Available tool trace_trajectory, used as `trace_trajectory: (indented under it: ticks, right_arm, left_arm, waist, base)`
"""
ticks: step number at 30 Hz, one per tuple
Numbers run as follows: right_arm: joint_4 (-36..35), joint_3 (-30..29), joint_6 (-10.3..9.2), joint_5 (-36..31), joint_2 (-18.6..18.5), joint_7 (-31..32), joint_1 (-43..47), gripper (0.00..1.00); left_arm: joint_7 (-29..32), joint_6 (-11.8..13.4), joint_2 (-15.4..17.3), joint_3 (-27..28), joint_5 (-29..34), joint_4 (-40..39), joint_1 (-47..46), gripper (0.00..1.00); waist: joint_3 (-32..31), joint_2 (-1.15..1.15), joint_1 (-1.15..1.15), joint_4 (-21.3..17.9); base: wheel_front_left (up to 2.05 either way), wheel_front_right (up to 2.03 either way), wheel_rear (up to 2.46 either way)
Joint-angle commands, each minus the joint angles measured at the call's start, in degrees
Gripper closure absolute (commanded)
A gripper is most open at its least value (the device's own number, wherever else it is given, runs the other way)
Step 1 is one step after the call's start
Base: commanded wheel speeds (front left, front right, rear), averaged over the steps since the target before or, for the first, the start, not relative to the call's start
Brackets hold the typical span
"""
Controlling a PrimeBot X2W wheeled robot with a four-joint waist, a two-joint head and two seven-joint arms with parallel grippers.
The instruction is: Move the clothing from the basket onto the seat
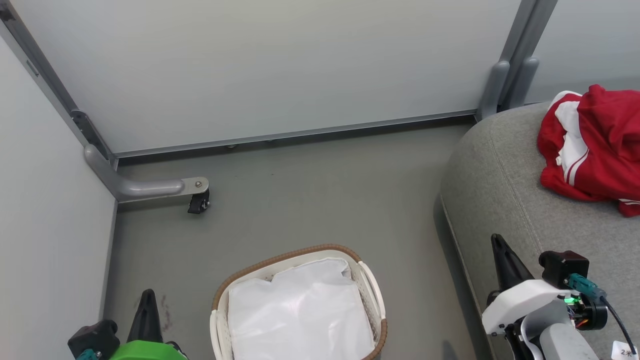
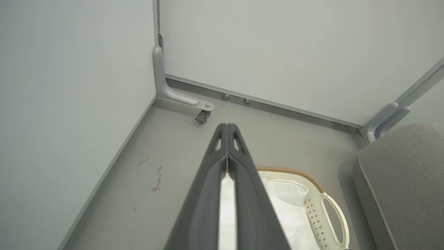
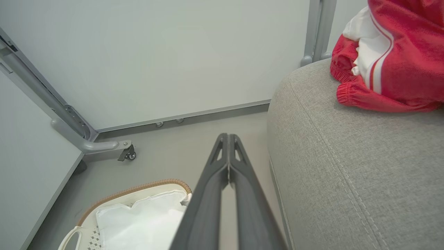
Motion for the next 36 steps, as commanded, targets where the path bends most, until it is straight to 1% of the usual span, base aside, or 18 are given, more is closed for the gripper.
trace_trajectory:
  ticks: [1,18,36]
  right_arm:
    - [-1.45,-0.35,-0.01,3.06,-0.27,0.51,-0.66,1.00]
    - [-4.40,-1.07,-0.02,20.32,-0.41,4.32,0.63,1.00]
    - [-6.55,-2.10,-0.03,35.15,-0.52,8.00,1.49,1.00]
  left_arm:
    - [0.51,-0.12,0.23,0.32,-2.60,-1.23,-1.12,1.00]
    - [4.50,-0.33,0.32,0.86,-18.27,-3.72,-2.16,1.00]
    - [8.21,-0.50,0.40,1.63,-31.78,-5.57,-3.24,1.00]
  waist:
    - [-0.02,0.00,0.00,0.01]
    - [-0.28,0.00,0.00,0.06]
    - [-0.55,0.00,0.00,0.12]
  base:
    - [0.00,0.00,0.00]
    - [0.00,0.00,0.00]
    - [0.00,0.00,0.00]
